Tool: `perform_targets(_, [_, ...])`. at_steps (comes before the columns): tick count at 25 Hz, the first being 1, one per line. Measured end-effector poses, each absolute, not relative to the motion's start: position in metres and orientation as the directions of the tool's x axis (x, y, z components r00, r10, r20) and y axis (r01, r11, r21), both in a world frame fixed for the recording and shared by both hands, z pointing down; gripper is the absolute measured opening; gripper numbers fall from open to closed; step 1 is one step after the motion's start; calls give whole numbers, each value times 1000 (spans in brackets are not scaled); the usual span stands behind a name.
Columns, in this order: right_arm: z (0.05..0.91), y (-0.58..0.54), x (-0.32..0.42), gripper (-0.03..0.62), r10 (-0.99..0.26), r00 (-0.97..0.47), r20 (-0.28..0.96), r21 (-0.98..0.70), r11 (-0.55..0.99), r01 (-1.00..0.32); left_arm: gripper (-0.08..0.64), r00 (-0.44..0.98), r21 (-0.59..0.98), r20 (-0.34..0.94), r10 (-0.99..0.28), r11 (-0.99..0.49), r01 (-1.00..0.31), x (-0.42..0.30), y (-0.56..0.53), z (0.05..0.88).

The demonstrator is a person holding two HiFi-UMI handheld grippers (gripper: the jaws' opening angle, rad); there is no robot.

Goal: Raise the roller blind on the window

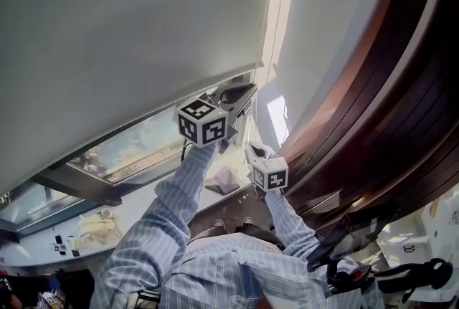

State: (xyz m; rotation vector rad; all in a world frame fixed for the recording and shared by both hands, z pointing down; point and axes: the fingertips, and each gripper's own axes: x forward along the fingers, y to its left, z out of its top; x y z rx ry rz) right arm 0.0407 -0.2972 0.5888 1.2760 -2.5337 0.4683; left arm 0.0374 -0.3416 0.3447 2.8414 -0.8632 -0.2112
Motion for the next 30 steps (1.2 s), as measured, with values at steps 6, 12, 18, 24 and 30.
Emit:
perform_targets(6, [636,-286,42,6,-673,-585,452,-250,534,-807,5,808,254,-23,-589,-785,-565,36,-349,401])
perform_targets(12, [457,-292,45,84,-725,-681,101,-235,647,-725,5,802,261,-12,-597,-777,-573,26,-350,401])
perform_targets(18, [252,-311,34,93,-671,-720,-178,22,729,-685,5,815,267,-43,-577,-793,-547,32,-337,400])
perform_targets(24, [168,-329,19,110,-654,-716,-246,66,725,-685,5,821,268,-48,-569,-799,-538,31,-324,402])
perform_targets(30, [132,-334,11,110,-614,-740,-274,33,763,-646,5,824,264,-47,-565,-803,-535,25,-324,400])
